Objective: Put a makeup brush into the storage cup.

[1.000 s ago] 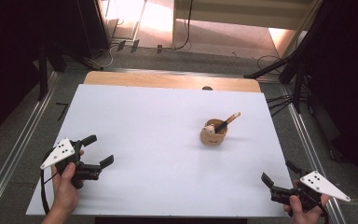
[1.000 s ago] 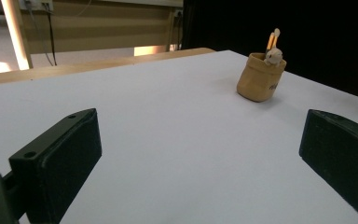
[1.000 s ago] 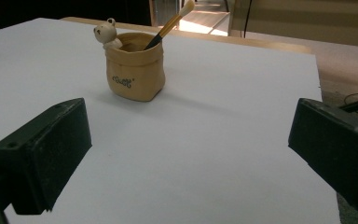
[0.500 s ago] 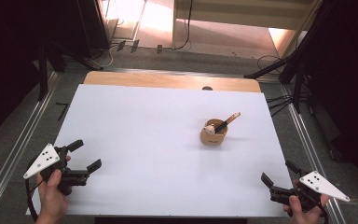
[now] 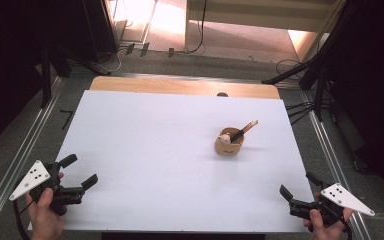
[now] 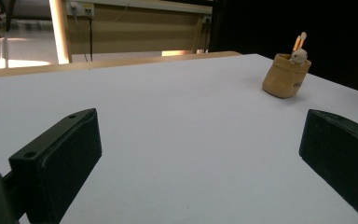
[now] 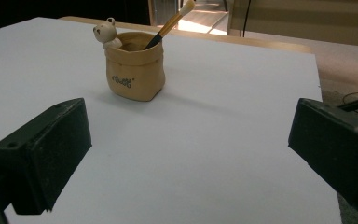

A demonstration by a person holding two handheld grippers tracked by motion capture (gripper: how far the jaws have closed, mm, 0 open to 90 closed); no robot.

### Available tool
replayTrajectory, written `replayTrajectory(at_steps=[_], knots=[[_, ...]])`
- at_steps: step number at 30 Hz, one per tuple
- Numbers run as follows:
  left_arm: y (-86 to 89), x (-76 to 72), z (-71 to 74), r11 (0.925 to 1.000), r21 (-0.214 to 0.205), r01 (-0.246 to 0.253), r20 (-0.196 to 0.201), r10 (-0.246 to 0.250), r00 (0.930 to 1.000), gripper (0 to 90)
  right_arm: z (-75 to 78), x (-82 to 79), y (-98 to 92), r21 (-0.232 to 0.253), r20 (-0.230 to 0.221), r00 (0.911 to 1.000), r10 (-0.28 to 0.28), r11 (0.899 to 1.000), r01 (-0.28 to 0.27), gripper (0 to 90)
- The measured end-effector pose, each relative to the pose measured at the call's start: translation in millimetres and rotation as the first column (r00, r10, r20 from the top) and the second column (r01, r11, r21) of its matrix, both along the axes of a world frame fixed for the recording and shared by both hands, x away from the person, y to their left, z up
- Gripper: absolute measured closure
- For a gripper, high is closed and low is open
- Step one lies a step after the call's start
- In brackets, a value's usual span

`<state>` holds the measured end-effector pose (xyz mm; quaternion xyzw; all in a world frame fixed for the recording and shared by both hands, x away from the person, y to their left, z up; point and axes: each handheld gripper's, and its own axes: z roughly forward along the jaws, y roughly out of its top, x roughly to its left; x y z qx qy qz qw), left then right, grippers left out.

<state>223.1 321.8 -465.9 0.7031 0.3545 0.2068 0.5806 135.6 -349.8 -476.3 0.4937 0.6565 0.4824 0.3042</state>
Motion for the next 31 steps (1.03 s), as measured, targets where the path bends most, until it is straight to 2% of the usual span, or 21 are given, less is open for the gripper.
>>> replayTrajectory(at_steps=[5, 9, 13, 21, 27, 31], knots=[[5.7, -5.4, -3.9, 0.9999, 0.014, -0.009, -0.005, 0.009, 0.9999, 0.0, 0.0, -0.2, -0.5, -0.001, 0.000, 1.0000, -0.002, 1.000, 0.002, 0.0], [10.0, -8.3, -5.9, 0.9998, -0.002, -0.018, -0.014, 0.018, 0.9997, 0.0, 0.0, 0.0, -0.1, -0.001, 0.001, 1.0000, 0.000, 1.000, 0.000, 0.0], [13.4, -9.6, -5.9, 0.9993, 0.021, -0.032, -0.003, 0.032, 0.9995, 0.0, 0.1, 0.2, 0.4, -0.001, -0.001, 1.0000, 0.003, 1.000, -0.003, 0.0], [19.5, -8.6, -8.1, 0.9980, 0.002, -0.064, -0.018, 0.064, 0.9978, 0.0, 0.4, -0.8, -0.2, -0.006, 0.001, 1.0000, -0.003, 1.000, 0.003, 0.0], [18.6, -7.7, -9.6, 0.9980, 0.021, -0.059, -0.022, 0.060, 0.9980, 0.0, 0.1, -1.7, -0.2, -0.005, 0.007, 1.0000, -0.004, 1.000, 0.004, 0.0], [18.3, -6.1, -9.8, 0.9984, 0.009, -0.056, -0.027, 0.057, 0.9980, 0.0, 1.2, -2.4, 0.9, 0.001, 0.023, 0.9997, 0.005, 1.000, -0.005, 0.0]])
